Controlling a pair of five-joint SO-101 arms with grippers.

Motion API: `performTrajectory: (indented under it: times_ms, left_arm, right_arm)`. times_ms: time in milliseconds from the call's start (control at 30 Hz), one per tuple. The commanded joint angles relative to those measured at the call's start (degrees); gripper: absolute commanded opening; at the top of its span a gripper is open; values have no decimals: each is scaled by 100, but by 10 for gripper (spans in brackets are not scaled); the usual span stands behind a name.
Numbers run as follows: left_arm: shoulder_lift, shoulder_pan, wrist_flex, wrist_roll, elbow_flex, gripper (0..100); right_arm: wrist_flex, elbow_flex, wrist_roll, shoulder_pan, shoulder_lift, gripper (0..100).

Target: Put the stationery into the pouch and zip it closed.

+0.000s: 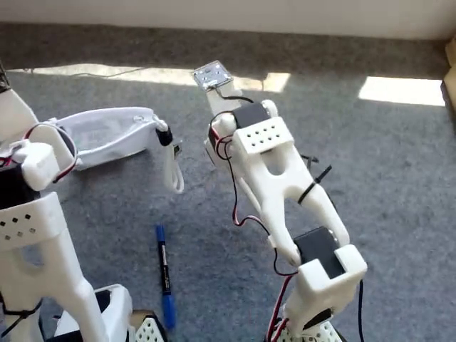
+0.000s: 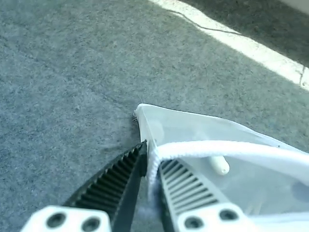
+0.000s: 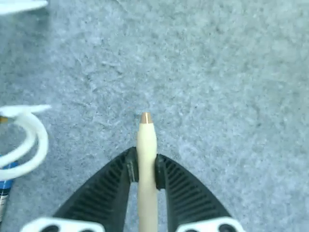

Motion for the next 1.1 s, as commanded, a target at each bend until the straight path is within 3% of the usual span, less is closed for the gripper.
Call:
performTrajectory:
  times_ms: [0, 267, 567, 1067]
  left_arm:
    - [-259, 690, -123, 44, -549, 7]
    - [-224, 1534, -132, 26, -681, 11]
    - [-215, 1684, -158, 35, -681, 9]
    - [-207, 1684, -176, 26, -356, 8]
  right_arm:
    - [338, -224, -114, 127, -734, 5]
    - [936, -224, -114, 136, -1701, 5]
    - [1358, -224, -325, 40, -3064, 5]
    - [1191, -277, -844, -1604, -5024, 5]
